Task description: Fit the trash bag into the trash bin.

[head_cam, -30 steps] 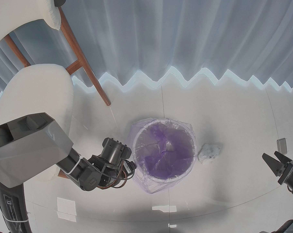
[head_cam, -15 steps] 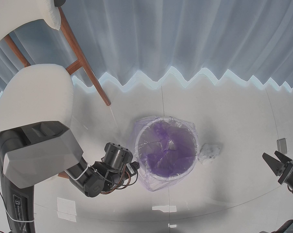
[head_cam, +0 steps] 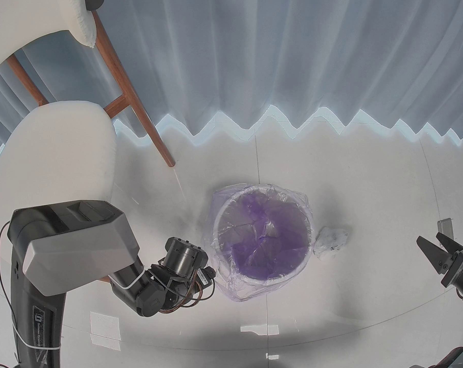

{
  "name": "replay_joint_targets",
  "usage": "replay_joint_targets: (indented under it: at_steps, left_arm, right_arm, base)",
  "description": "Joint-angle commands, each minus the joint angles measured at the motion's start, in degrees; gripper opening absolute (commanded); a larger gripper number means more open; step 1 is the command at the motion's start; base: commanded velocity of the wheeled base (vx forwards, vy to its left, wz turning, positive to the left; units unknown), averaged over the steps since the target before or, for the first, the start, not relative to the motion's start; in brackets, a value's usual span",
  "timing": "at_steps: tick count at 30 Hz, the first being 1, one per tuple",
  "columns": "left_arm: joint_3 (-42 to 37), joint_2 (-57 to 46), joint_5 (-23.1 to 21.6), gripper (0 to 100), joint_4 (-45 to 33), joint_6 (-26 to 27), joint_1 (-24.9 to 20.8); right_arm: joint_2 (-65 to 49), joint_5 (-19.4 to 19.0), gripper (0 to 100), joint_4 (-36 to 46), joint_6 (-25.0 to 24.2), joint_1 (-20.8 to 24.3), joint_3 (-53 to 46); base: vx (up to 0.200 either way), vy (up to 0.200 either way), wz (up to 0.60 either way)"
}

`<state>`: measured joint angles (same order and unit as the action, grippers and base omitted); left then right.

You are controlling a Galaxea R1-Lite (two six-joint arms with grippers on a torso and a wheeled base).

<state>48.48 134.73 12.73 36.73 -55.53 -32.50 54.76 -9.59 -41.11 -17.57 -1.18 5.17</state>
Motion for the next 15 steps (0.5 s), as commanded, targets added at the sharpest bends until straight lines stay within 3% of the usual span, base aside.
replay_joint_targets:
  at_steps: [1, 10, 15]
  left_arm:
    - [0.3, 0.6, 0.2, 100, -0.8, 0.2, 0.1]
    - [10.6, 2.0, 2.2, 100, -19.7, 1.4, -0.5]
    - [14.7, 6.6, 5.5, 100, -20.6, 3.5, -1.3]
  right_arm:
    - [-0.1, 0.0, 100, 0.0, 0.2, 0.0, 0.0]
    - [-0.5, 2.4, 100, 1.6, 0.0, 0.0, -0.2]
    - [-2.9, 2.4, 100, 5.3, 0.1, 0.0, 0.1]
  base:
    - [0.0, 0.0, 0.0]
    - [0.0, 0.0, 0.0]
    - [0.0, 0.0, 0.0]
